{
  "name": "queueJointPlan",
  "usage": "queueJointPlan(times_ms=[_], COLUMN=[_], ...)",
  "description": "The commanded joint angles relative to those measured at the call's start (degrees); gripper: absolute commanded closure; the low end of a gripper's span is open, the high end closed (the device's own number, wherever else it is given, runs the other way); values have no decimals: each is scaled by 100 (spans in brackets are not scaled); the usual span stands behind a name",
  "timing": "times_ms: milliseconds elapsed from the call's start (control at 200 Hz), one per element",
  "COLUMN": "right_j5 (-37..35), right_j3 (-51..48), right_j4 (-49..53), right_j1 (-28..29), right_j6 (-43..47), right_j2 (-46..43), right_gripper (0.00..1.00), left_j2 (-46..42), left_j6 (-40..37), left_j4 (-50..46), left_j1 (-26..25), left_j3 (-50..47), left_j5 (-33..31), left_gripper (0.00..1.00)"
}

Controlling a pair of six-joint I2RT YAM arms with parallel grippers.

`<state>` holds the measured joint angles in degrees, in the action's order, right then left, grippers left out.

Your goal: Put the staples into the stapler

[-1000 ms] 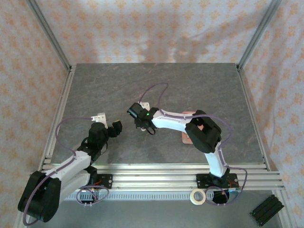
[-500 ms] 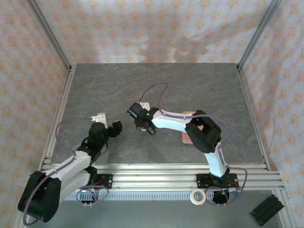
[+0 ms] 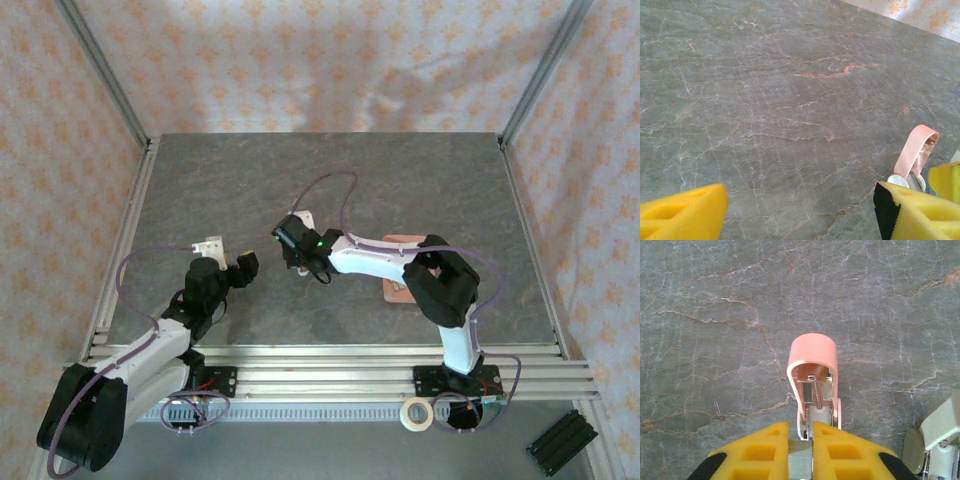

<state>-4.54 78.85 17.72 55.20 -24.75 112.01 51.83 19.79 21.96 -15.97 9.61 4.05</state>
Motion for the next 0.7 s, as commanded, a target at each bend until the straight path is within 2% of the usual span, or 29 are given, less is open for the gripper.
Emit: queueJointPlan(times_ms=[0,696], right_j5=[-139,-241], right_j3=[-7,-28], right_j4=[-102,-17], right_j1=[44,41], right_j6=[127,68], right_j2=[38,216], right_gripper=[85,85], left_j2=[-86,-136], left_j6=[-165,-240], left_j4=[154,-15], left_j1=[48,54], left_j3=[-29,-11], left_j5=[-123,-177], left_gripper=[23,23])
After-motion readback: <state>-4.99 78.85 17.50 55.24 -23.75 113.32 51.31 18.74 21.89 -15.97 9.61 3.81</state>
